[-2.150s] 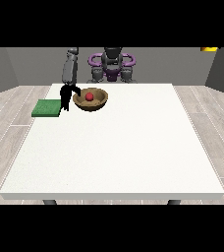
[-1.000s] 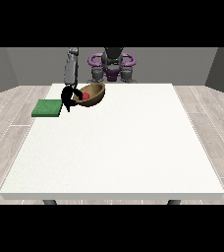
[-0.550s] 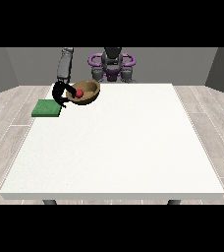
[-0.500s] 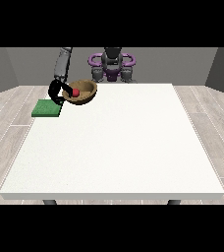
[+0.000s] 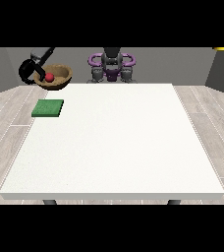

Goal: Pick the cup and pour the ball into the bowl, then pick the bowl and place it on the pad

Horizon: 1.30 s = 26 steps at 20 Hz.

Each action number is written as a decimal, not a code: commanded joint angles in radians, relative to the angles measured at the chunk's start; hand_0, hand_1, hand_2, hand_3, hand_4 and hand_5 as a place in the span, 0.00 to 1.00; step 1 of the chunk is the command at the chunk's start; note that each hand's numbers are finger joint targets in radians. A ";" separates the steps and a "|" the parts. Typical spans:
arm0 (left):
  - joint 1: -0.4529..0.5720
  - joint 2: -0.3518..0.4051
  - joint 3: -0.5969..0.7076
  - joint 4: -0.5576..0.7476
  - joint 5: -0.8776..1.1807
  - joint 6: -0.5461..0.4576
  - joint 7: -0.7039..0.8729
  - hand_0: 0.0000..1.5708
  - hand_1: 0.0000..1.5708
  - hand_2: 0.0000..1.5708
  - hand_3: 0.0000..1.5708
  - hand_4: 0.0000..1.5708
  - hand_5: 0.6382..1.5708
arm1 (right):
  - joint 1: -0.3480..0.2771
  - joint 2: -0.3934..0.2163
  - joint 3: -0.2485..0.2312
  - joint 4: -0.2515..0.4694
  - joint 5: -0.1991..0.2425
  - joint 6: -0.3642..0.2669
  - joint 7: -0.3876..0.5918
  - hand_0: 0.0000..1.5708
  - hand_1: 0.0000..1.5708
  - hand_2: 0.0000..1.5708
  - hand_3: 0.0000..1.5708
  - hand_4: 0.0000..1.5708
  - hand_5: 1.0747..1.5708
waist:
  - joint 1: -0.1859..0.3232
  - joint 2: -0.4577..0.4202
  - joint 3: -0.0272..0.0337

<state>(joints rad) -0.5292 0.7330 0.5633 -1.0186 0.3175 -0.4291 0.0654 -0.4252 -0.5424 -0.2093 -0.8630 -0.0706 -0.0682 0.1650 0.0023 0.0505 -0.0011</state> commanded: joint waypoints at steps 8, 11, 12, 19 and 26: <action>-0.010 0.027 0.008 0.019 0.028 -0.022 -0.111 0.00 0.00 0.00 0.00 0.77 0.98 | -0.087 -0.139 -0.119 0.101 -0.051 0.115 -0.047 1.00 1.00 1.00 0.24 0.71 0.99 | 0.024 0.125 0.0014; -0.021 0.056 0.023 0.040 0.042 -0.043 -0.122 0.00 0.00 0.00 0.00 0.77 0.98 | -0.104 -0.094 -0.136 0.127 -0.064 0.070 -0.073 1.00 1.00 1.00 0.27 0.68 0.99 | 0.038 0.166 0.0014; -0.001 0.056 0.016 0.054 0.018 -0.029 -0.136 0.00 0.00 0.00 0.00 0.77 0.98 | -0.084 -0.063 -0.114 0.110 -0.050 0.058 -0.072 1.00 1.00 1.00 0.29 0.68 0.99 | 0.025 0.146 0.0011; -0.002 0.093 0.026 0.075 0.052 -0.072 -0.144 0.00 0.00 0.00 0.00 0.77 0.98 | -0.108 -0.031 -0.151 0.183 -0.089 0.073 -0.119 1.00 1.00 1.00 0.37 0.64 1.00 | 0.046 0.168 0.0014; -0.036 0.133 0.026 0.077 0.072 -0.084 -0.127 0.00 0.00 0.00 0.00 0.76 0.99 | -0.166 -0.058 -0.193 0.231 -0.101 -0.024 -0.062 1.00 1.00 1.00 0.74 0.12 0.97 | 0.061 0.183 0.0012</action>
<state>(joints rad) -0.5375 0.8192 0.5787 -0.9688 0.3693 -0.4867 -0.0752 -0.5524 -0.5941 -0.3966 -0.6421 -0.1821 -0.0241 0.0781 0.0519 0.2196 0.0005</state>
